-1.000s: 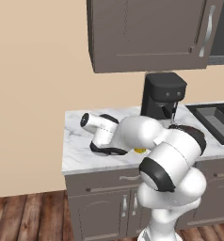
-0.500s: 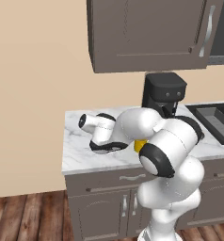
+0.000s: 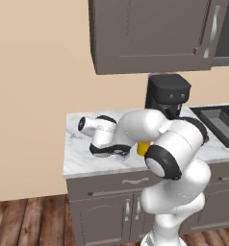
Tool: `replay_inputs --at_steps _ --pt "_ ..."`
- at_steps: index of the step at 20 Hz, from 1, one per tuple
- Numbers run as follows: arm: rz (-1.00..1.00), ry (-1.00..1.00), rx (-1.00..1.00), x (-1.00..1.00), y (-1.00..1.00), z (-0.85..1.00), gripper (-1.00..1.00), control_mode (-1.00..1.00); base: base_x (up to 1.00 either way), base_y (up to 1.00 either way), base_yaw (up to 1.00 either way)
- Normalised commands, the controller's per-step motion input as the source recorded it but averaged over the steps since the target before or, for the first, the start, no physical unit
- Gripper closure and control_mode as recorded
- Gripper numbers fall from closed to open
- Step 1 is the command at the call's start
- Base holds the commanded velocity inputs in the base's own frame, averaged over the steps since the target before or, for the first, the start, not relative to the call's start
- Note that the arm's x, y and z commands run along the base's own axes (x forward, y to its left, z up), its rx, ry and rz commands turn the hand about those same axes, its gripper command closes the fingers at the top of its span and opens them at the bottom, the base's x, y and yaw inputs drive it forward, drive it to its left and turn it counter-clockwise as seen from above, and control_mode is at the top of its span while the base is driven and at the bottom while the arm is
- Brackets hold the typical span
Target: Take a sugar cube from the saucer and place it inside the coffee. Then, grab milk from the fridge and place it next to the coffee on the counter to sweeten the coffee.
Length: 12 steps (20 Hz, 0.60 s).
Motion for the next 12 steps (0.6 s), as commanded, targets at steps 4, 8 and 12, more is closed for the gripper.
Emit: replay_inputs --at_steps 4,8,12 --pt "-0.01 -0.07 0.0 -0.33 0.0 0.2 -1.0 -1.0 0.0 0.0 0.0" --pt "-0.04 -0.17 0.0 -0.47 0.0 0.62 -1.0 -1.0 0.0 0.0 0.0" --pt "-0.01 -0.35 0.0 -0.86 -0.08 0.98 -1.0 -1.0 0.0 0.0 0.0"
